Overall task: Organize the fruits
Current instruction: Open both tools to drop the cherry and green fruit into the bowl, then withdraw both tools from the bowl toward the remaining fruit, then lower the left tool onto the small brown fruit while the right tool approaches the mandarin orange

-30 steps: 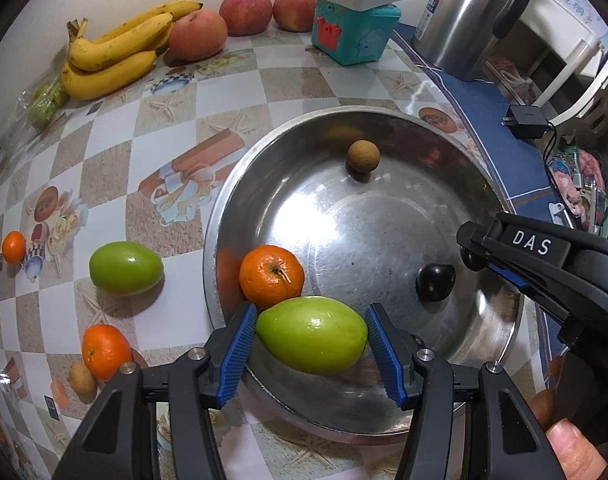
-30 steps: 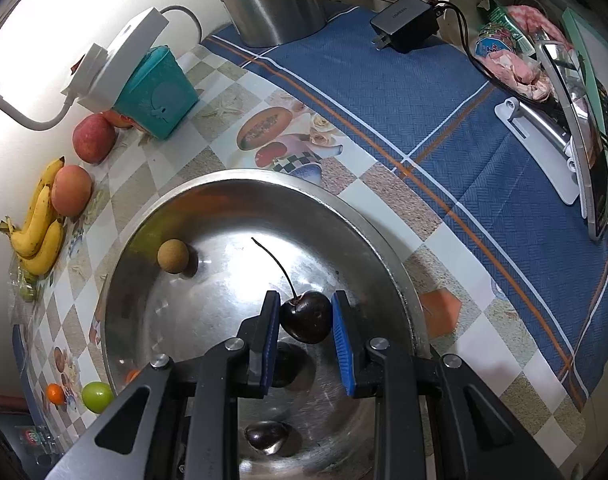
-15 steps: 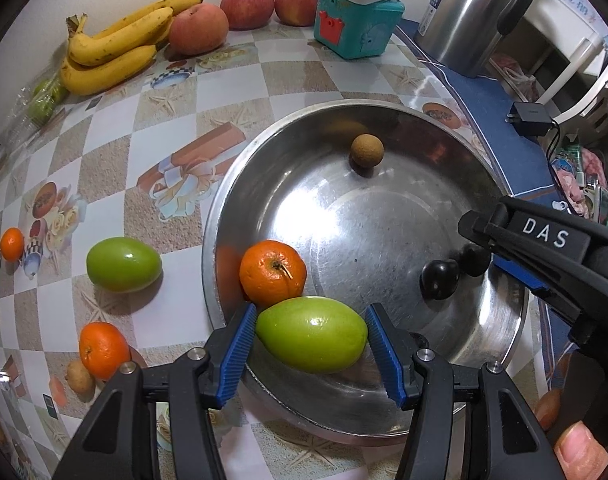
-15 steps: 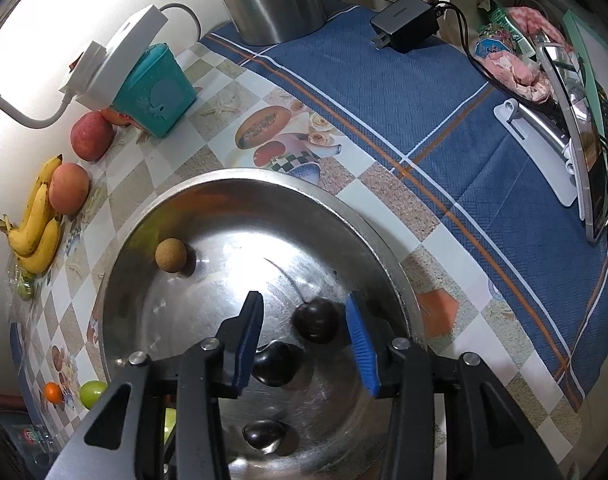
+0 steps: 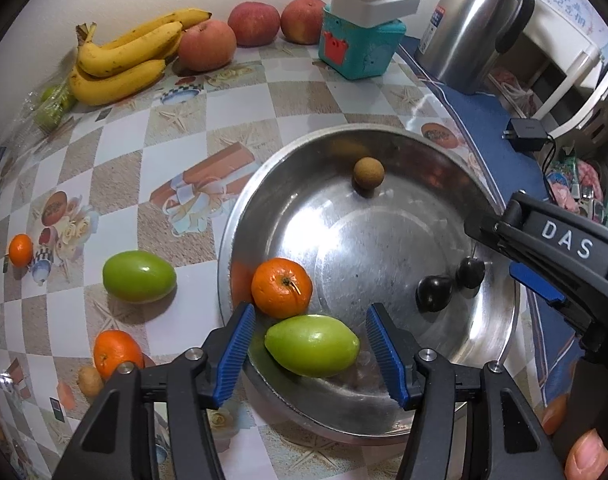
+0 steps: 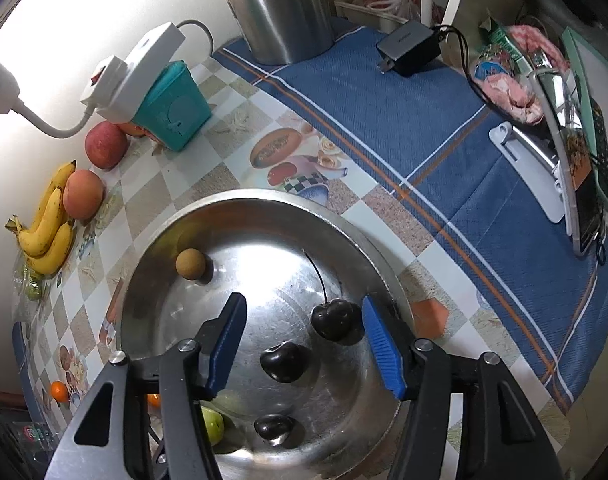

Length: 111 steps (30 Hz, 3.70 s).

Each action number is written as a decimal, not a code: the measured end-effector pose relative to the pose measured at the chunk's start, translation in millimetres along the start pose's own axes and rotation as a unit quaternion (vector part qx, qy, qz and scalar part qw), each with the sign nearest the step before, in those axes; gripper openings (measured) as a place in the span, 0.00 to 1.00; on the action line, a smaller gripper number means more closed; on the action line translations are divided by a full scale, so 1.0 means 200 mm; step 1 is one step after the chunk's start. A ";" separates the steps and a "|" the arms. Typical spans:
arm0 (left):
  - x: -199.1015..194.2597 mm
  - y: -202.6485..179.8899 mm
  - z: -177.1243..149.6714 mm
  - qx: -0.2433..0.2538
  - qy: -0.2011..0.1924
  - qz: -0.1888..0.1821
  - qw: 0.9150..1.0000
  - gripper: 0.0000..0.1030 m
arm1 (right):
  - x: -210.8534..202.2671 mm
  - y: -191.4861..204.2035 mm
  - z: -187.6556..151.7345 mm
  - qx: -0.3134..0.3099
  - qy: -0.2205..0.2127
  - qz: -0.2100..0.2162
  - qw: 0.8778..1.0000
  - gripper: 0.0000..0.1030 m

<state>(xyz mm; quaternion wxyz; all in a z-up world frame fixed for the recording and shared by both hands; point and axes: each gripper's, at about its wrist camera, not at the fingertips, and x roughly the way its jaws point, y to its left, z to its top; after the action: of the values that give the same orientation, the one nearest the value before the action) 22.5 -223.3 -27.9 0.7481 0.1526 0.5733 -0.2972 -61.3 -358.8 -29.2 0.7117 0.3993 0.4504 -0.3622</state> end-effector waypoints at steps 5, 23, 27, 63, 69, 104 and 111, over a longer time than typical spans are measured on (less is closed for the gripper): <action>-0.02 0.07 0.02 -0.021 -0.004 0.001 1.000 0.63 | -0.01 0.01 0.00 -0.007 0.003 0.003 1.000 0.61; -0.08 0.57 0.07 -0.170 -0.020 0.001 0.985 0.64 | -0.02 0.16 -0.05 -0.050 0.018 0.019 0.998 0.61; -0.09 0.65 0.06 -0.194 -0.024 0.002 0.981 0.65 | -0.03 0.20 -0.07 -0.065 0.017 0.023 0.997 0.61; -0.09 0.76 0.02 -0.227 -0.024 0.069 0.971 1.00 | -0.03 0.31 -0.13 -0.108 0.023 0.026 0.994 0.96; -0.10 0.76 0.02 -0.226 -0.026 0.073 0.971 1.00 | -0.04 0.32 -0.14 -0.113 0.018 0.024 0.993 0.98; -0.39 0.88 -0.12 -0.245 -0.091 0.100 0.960 1.00 | -0.19 0.66 -0.39 -0.197 0.023 0.116 0.973 0.98; -0.38 1.01 -0.25 -0.286 -0.079 0.114 0.948 1.00 | -0.17 0.76 -0.49 -0.234 0.037 0.119 0.964 0.98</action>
<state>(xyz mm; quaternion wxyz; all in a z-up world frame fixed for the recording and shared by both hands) 97.6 -16.9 7.5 0.8319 -0.0275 0.5524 -0.0449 26.1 -202.5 13.2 0.8061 0.2852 0.4979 -0.1446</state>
